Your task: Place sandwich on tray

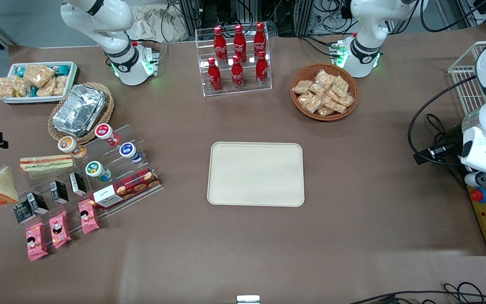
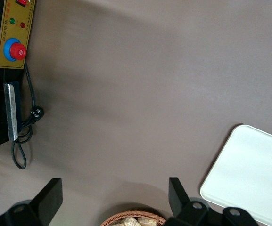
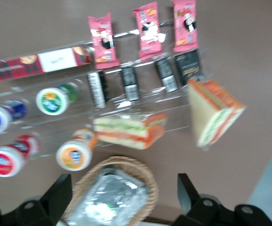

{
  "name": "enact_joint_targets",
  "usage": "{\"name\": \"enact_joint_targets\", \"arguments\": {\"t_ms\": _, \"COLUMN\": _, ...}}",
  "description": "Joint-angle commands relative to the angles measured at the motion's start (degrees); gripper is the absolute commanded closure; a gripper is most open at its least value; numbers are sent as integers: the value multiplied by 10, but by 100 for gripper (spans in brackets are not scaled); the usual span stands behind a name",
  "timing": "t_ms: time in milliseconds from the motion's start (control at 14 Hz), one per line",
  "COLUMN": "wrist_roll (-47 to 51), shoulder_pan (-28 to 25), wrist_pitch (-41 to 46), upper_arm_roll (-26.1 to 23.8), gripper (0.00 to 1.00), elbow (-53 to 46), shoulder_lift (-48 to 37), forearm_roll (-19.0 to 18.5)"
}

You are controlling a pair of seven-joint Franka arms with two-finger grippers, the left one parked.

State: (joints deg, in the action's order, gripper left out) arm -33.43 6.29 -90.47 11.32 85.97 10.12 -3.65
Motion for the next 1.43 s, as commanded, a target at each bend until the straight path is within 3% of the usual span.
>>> {"name": "enact_joint_targets", "arguments": {"t_ms": 0, "wrist_roll": -64, "shoulder_pan": 20, "wrist_pitch": -47, "upper_arm_roll": -4, "gripper": 1, "elbow": 2, "shoulder_lift": 24, "forearm_roll": -20}}
{"name": "enact_joint_targets", "arguments": {"t_ms": 429, "wrist_roll": -189, "shoulder_pan": 75, "wrist_pitch": -138, "upper_arm_roll": -6, "gripper": 1, "elbow": 2, "shoulder_lift": 72, "forearm_roll": -17}}
{"name": "enact_joint_targets", "arguments": {"t_ms": 1357, "wrist_roll": -223, "shoulder_pan": 110, "wrist_pitch": -274, "upper_arm_roll": -8, "gripper": 1, "elbow": 57, "shoulder_lift": 143, "forearm_roll": -9}}
